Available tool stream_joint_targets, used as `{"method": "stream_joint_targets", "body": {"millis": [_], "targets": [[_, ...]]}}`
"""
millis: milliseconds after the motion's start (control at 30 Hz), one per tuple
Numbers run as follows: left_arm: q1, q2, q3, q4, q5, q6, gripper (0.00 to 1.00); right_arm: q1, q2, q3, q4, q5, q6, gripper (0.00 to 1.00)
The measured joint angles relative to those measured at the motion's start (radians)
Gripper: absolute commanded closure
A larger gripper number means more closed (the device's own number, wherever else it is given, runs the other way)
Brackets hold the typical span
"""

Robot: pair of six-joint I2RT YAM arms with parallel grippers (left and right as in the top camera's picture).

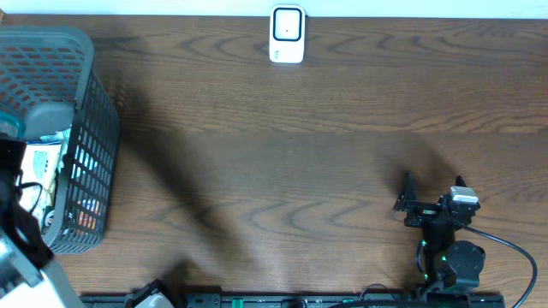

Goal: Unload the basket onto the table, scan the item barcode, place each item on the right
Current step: 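Grasp the teal spray bottle with the left gripper, then lift the bottle out and carry it toward the white scanner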

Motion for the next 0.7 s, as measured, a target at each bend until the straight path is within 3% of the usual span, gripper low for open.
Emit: {"method": "stream_joint_targets", "body": {"millis": [233, 567, 700], "targets": [[0.0, -0.08, 0.0, 0.026, 0.195, -0.035, 0.7, 0.0, 0.0, 0.0, 0.0, 0.0, 0.0, 0.01], [-0.002, -0.037, 0.0, 0.031, 0.576, -0.056, 0.71, 0.0, 0.0, 0.0, 0.0, 0.0, 0.0, 0.01], [-0.036, -0.035, 0.0, 0.034, 0.638, -0.056, 0.71, 0.0, 0.0, 0.0, 0.0, 0.0, 0.0, 0.01]]}}
